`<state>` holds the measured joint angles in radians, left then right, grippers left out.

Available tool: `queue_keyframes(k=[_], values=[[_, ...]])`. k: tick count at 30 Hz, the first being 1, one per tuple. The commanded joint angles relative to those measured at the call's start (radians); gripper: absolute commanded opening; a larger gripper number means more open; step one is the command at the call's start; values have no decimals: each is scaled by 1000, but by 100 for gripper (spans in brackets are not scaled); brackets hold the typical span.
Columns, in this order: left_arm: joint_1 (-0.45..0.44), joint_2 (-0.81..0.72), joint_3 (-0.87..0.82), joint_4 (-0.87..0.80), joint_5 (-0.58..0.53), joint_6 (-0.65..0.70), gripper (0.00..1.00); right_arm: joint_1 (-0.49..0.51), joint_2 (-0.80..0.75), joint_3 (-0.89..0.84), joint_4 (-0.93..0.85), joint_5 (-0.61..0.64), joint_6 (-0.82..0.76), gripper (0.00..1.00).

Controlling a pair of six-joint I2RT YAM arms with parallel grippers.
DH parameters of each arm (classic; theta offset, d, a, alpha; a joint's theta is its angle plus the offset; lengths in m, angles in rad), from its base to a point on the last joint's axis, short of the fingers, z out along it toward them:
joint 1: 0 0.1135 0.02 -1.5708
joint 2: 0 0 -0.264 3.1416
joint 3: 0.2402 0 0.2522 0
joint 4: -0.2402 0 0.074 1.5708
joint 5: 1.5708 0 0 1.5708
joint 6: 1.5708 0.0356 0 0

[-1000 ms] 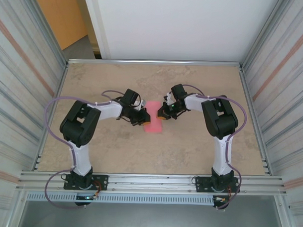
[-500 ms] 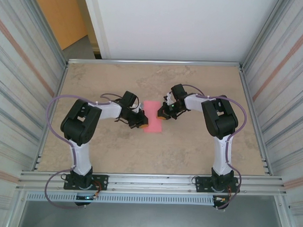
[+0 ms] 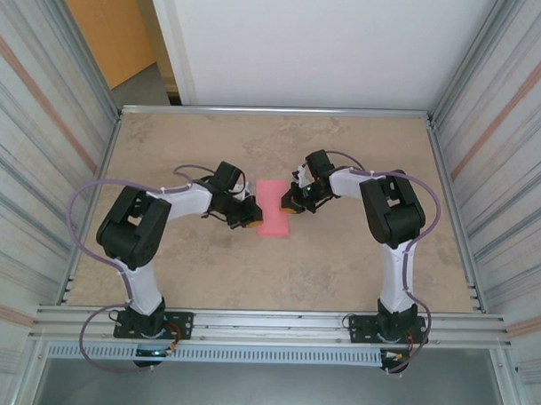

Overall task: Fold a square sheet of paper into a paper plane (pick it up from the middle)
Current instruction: First fold the square sheet of paper in half at the center of the table.

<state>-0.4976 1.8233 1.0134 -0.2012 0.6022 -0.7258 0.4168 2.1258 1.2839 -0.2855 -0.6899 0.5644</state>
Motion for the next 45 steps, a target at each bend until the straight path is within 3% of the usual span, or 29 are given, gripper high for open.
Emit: queue_keyframes(k=[1,14,23,28,33,37,45], values=[[-16,28,21,21,10,-55,8,-41,159,-107,-198,343,-1,3],[-13,39,-115,-12,-30,-70,8,-43,160,-108,-195,345,-3,3],[17,-115,-270,-50,-53,-88,8,-24,157,-74,-216,344,7,4],[28,-196,-226,-47,-52,-77,9,7,110,-19,-240,299,15,5],[31,-225,-142,-12,-89,-69,14,26,-2,88,-253,178,17,19],[32,-191,-99,43,-85,-84,21,27,-104,133,-237,163,50,33],[37,-62,9,124,-9,-96,27,-9,-272,-97,-68,202,161,40]])
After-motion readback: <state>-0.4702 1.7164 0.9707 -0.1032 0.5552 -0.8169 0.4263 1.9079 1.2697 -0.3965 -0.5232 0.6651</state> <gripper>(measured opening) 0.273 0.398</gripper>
